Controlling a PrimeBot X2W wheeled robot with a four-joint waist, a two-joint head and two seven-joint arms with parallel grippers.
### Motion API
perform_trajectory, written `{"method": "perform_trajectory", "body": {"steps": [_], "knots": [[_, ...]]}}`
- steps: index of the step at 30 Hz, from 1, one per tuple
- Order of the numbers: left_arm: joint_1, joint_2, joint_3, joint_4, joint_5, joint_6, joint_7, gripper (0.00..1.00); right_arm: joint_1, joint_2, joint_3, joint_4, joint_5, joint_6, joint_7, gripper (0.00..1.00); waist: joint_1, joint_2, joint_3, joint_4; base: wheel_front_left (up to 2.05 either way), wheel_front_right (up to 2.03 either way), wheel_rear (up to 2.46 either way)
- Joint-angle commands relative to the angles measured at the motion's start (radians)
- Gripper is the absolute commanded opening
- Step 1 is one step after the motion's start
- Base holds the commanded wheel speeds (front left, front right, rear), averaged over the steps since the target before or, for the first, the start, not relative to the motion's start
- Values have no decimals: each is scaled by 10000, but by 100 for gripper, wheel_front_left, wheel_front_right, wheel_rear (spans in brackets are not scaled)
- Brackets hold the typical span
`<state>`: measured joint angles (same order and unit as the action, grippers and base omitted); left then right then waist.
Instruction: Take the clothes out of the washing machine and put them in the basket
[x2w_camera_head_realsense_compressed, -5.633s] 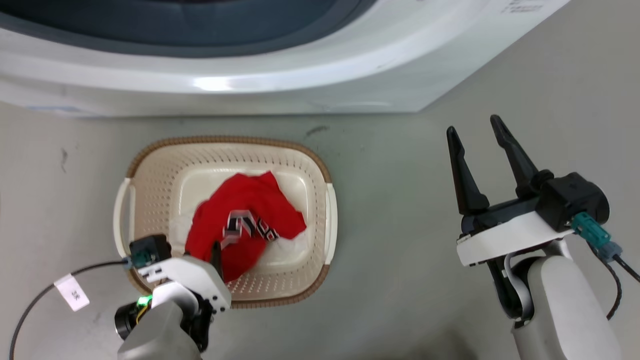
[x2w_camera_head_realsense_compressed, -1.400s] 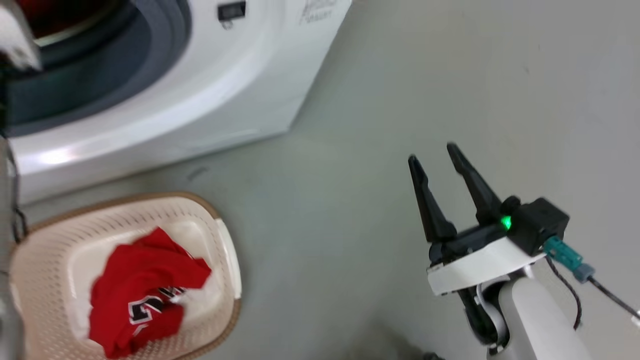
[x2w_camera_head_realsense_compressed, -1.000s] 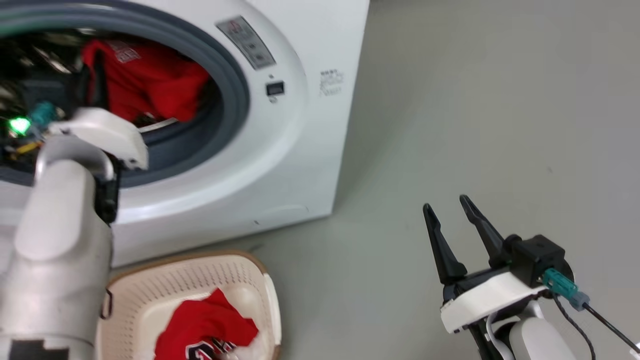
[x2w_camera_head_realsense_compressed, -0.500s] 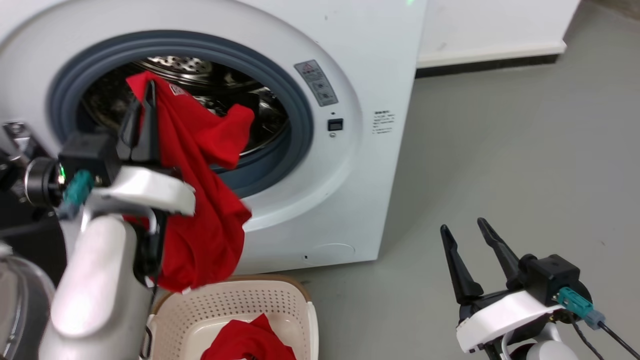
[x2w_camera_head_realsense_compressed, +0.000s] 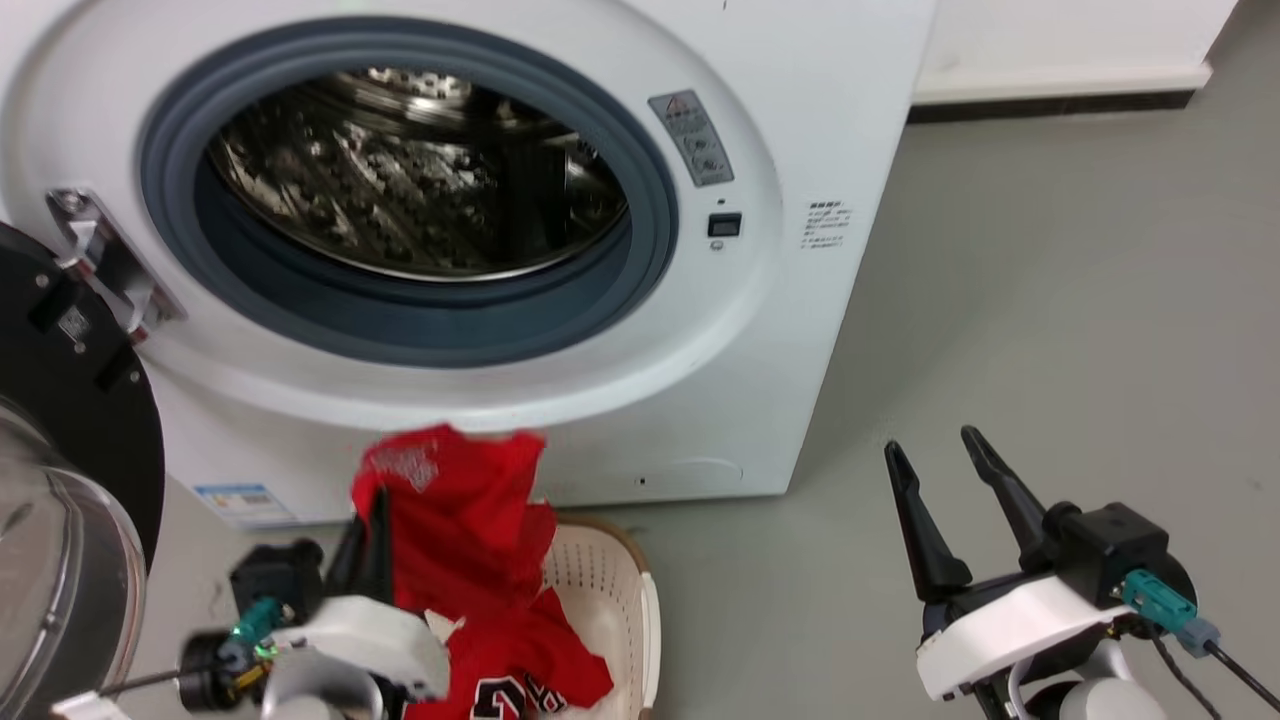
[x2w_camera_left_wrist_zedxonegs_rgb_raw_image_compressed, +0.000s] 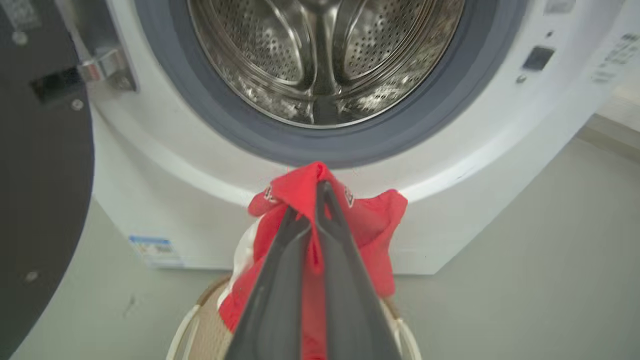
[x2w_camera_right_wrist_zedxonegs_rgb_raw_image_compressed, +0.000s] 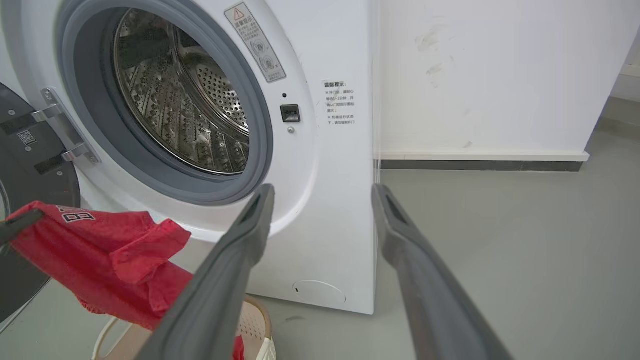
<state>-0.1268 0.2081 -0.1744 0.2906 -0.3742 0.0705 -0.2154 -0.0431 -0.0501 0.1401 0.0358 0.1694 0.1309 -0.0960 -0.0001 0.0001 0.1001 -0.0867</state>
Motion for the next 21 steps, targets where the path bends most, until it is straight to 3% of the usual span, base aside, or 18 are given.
{"method": "perform_trajectory", "body": {"steps": [1, 10, 21], "knots": [[-14, -113, -5, 406, -87, -77, -126, 0, -167, -1, 15, -72, -55, -3, -1, 100, 1, -1, 377, 102, 0, 0, 0], [-2018, -816, 154, 5084, -435, -728, -483, 0, -1066, -1, 221, -343, -284, -3, 59, 100, 1, -1, 2474, 106, 0, 0, 0], [-3738, -1344, 139, 7541, -112, -1148, -497, 0, -1896, 1, 508, -468, -284, -3, -168, 100, 1, -1, 4599, -576, 0, 0, 0]]}}
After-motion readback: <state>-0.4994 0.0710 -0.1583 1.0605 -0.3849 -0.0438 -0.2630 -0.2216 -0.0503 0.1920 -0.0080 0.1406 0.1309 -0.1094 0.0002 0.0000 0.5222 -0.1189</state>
